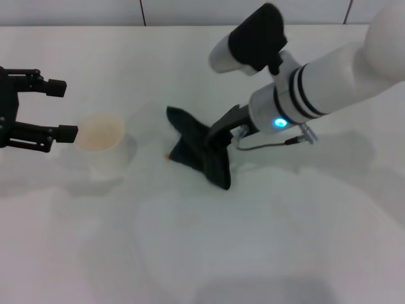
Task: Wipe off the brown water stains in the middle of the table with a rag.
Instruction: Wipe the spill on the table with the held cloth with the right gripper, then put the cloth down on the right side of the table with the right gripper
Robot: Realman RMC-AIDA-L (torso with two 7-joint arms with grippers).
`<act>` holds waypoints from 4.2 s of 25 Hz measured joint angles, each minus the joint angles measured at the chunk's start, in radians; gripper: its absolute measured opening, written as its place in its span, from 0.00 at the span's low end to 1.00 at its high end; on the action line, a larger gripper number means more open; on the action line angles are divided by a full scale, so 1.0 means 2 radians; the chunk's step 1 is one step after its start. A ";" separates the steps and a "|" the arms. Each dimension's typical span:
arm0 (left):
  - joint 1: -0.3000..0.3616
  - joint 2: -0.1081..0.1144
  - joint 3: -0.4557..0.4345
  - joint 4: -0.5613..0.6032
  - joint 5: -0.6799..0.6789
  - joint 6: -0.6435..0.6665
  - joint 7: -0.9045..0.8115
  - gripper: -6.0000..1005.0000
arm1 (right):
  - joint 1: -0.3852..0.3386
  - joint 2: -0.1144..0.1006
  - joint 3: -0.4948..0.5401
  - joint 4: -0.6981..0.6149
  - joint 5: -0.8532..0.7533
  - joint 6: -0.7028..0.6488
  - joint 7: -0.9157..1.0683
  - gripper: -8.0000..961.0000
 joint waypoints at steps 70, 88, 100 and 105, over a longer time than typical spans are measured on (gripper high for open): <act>-0.001 -0.008 0.000 0.003 0.001 -0.018 0.003 0.86 | 0.012 -0.006 0.035 0.049 0.006 0.011 -0.001 0.08; 0.000 -0.008 0.000 -0.001 -0.001 -0.023 0.004 0.86 | -0.108 -0.008 0.117 -0.061 -0.045 -0.037 -0.007 0.10; 0.000 -0.008 -0.001 -0.001 -0.002 -0.027 0.004 0.86 | -0.182 -0.010 0.138 -0.144 -0.075 -0.100 -0.007 0.11; 0.000 -0.009 -0.005 -0.001 -0.001 -0.027 0.006 0.86 | -0.207 -0.010 0.157 -0.174 -0.082 -0.136 -0.013 0.11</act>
